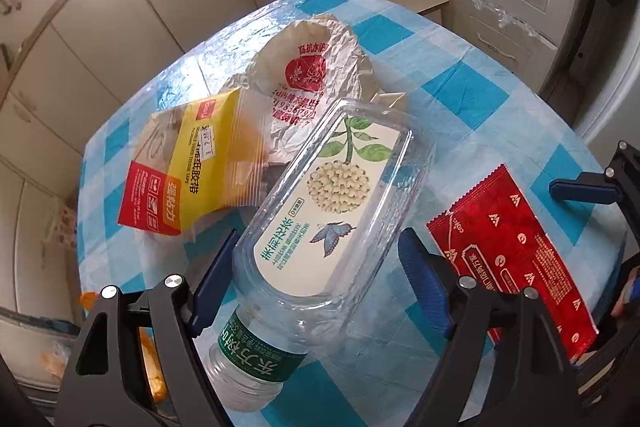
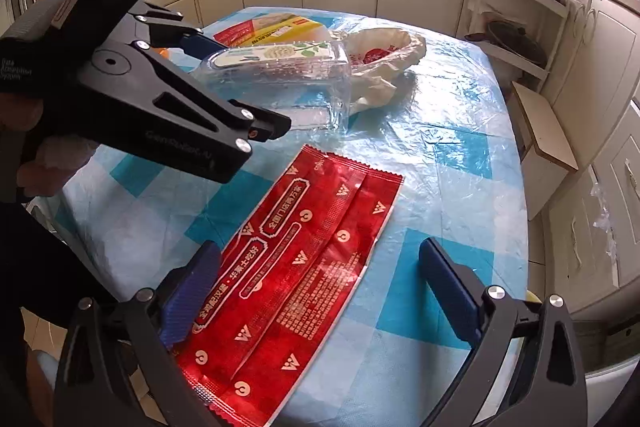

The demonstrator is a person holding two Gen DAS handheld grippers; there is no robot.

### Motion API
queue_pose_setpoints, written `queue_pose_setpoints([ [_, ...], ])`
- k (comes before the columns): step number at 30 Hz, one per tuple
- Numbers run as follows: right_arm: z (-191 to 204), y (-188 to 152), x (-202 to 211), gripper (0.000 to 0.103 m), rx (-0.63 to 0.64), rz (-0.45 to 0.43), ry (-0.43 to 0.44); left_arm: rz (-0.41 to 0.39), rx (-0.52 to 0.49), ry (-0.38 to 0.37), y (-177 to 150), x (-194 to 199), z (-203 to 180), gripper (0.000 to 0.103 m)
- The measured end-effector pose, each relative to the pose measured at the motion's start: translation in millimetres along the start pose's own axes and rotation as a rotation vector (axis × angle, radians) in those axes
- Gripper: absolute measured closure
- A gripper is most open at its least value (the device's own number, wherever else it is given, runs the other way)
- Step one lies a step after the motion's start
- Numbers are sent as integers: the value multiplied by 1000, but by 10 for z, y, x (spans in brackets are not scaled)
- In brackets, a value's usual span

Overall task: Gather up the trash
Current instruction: 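Grasp the clear water bottle with the left tool while the right tool grasps the red wrapper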

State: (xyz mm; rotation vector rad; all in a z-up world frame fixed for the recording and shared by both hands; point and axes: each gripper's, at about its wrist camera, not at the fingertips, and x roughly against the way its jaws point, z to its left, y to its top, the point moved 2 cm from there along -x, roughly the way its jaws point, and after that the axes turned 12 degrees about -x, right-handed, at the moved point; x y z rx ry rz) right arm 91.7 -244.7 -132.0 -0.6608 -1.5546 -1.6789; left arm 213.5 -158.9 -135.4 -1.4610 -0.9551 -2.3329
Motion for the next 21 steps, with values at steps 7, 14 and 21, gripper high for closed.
queue_pose_setpoints([
  [7,45,27,38,54,32,-13,28,25,41,-64,-39,116,-55,39],
  [14,-16,31,88,85,13,-10,52,21,20,-37,19,98,-151,41],
  [21,-202,134,198,91,-42,-48,57,-16,97,-42,68,192,-71,46],
])
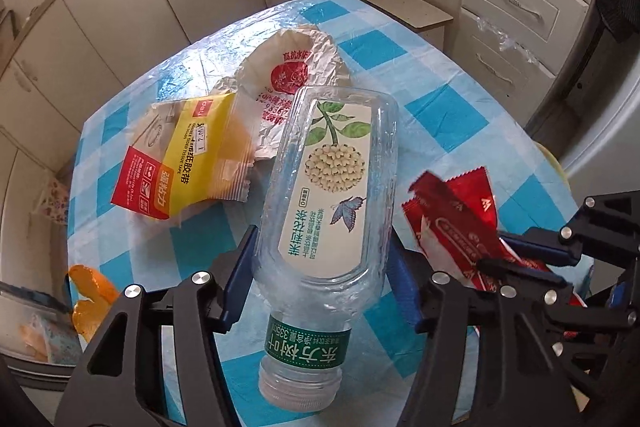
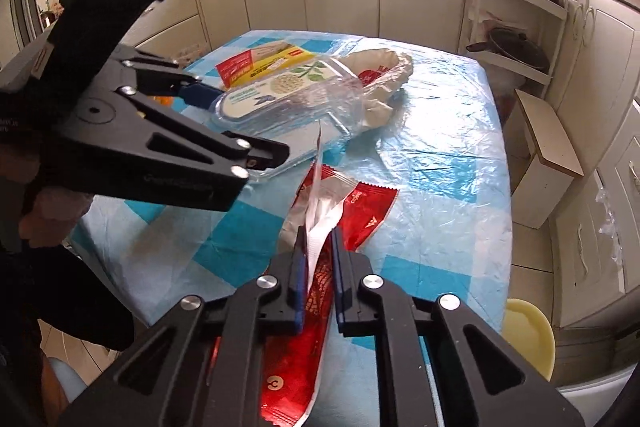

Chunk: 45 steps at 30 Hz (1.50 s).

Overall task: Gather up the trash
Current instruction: 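Grasp the clear water bottle with the left tool while the right tool grasps the red wrapper, then carry the bottle and red wrapper over the yellow bin and release both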

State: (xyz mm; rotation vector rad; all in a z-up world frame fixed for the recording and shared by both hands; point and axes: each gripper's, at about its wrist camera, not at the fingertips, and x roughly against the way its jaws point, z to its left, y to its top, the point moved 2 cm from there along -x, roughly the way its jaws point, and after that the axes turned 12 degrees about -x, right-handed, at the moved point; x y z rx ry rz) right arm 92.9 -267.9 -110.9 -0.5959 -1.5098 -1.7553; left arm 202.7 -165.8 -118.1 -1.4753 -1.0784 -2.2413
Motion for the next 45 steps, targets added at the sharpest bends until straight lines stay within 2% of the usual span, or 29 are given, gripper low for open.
queue_pose_setpoints([
  [7,-331,165,186,91,-91,-64,-42,-42,109,-101,-74,162,162,47],
  [11,-666,273,334,91,-173,-95,-110,-108,124,-144,-22,387,102,47],
  [14,-1011,282,414,91,-253,-92,-176,-146,144,-210,76,493,-25,47],
  [17,-1397,190,433,91,-325,-35,-255,-183,160,-286,218,578,-237,47],
  [23,-1982,-171,149,88,-385,193,-323,-194,153,-414,578,495,-1061,46],
  [24,-2038,-242,99,85,-395,228,-323,-183,159,-440,642,425,-1241,46],
  [26,-2170,-373,-38,68,-422,325,-298,-156,178,-472,711,283,-1561,46],
  [28,-2344,-436,-29,48,-460,344,-322,-120,200,-500,748,105,-1839,46],
  [33,-2805,-319,398,35,-653,176,-356,-43,223,-492,706,-252,-2277,48],
  [35,-2894,-277,593,34,-679,103,-385,-23,221,-469,700,-357,-2378,50],
  [37,-2928,-212,766,34,-708,31,-362,-19,198,-417,756,-399,-2483,50],
  [40,-2866,-57,1045,29,-695,-108,-348,-3,201,-410,882,-490,-2596,50],
  [42,-2828,78,1209,27,-683,-208,-337,5,188,-377,959,-558,-2715,50],
  [45,-2788,192,1454,24,-650,-328,-351,21,155,-376,1040,-643,-2911,49],
])
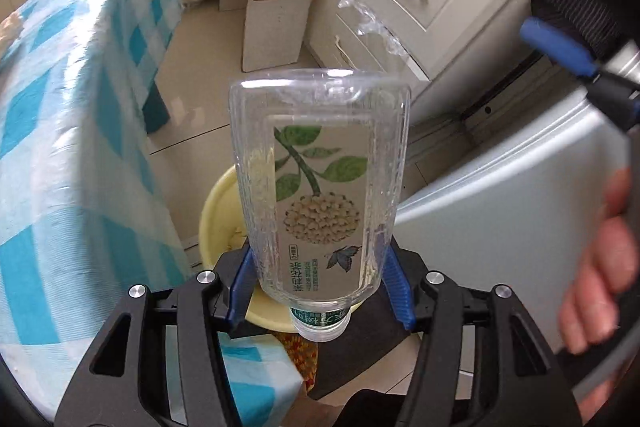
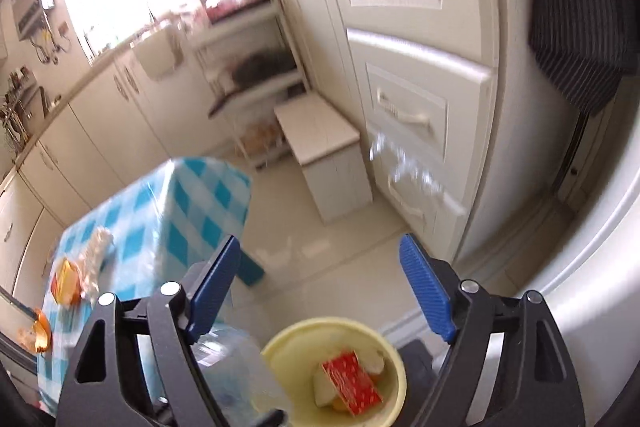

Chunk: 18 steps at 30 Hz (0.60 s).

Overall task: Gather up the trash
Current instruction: 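Carry the bottle and red wrapper over the yellow bin and release both, then move both open tools back over the table toward the orange peel and yellow bag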

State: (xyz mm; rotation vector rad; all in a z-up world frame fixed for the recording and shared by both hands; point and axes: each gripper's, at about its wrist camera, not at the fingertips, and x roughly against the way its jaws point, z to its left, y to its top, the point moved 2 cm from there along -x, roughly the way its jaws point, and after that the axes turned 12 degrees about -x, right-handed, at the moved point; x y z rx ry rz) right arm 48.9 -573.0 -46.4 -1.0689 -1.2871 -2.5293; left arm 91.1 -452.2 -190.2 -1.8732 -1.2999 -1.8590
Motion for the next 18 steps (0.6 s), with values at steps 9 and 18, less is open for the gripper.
queue_pose_setpoints([
  [9,54,144,106,22,-35,-71,52,-66,-42,46,13,380,-36,32],
  [18,491,20,125,18,8,-62,136,-210,31,208,-503,1415,277,22],
])
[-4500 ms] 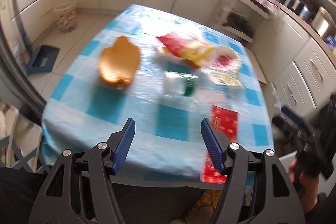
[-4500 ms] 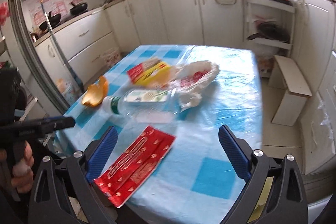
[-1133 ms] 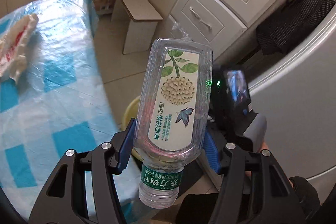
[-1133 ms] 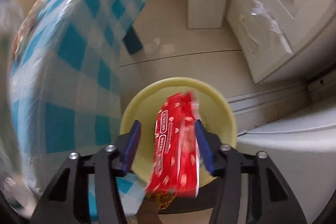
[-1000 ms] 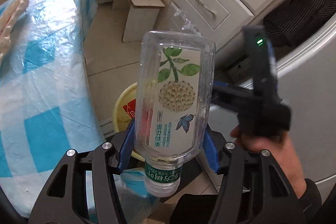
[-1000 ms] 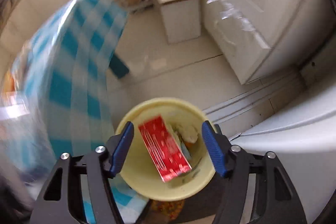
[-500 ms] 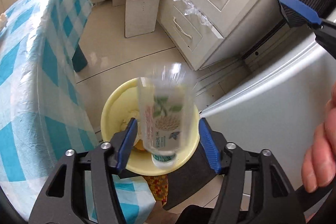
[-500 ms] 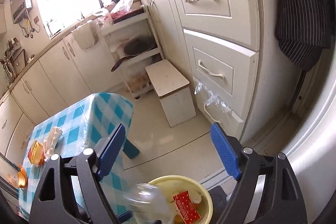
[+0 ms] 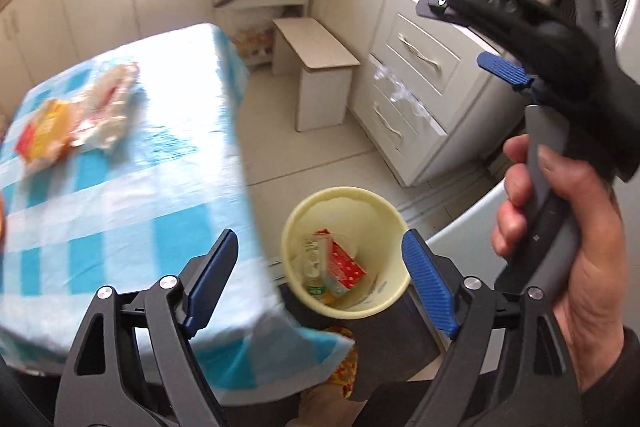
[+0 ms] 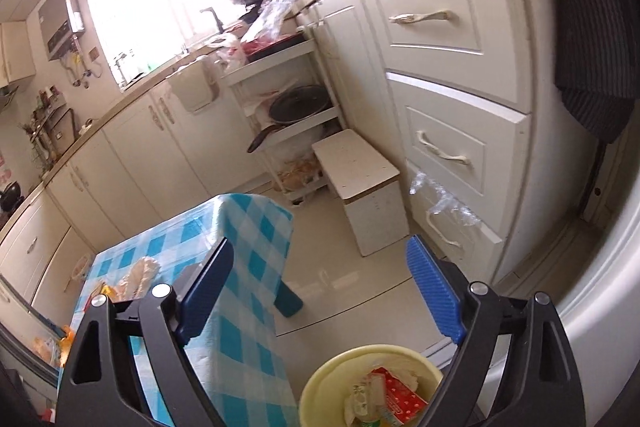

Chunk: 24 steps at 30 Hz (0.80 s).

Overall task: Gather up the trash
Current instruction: 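Move both open tools back over the table toward the orange peel and yellow bag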

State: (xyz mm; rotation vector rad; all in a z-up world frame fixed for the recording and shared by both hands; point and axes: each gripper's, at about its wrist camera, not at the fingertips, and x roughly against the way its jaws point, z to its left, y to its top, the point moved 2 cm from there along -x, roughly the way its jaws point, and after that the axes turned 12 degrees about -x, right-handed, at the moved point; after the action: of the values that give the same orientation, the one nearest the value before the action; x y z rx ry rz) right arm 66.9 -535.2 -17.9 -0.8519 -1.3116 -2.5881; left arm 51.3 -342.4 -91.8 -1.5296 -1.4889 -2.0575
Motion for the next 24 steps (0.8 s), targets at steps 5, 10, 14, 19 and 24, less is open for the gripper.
queue_pose_setpoints([
  [5,445,-214,-7,14,106,27,58,6,50,42,-161,314,353,21],
  [10,744,-379,-78,14,187,53,83,-6,76,85,-274,578,678,20],
  [14,890,-476,-173,13,210,84,98,-3,116,110,-364,666,931,19],
  [19,1075,-586,-239,13,251,107,112,22,182,115,-473,612,1208,19],
  [24,1191,-675,-296,13,281,129,117,34,191,108,-531,576,1270,19],
])
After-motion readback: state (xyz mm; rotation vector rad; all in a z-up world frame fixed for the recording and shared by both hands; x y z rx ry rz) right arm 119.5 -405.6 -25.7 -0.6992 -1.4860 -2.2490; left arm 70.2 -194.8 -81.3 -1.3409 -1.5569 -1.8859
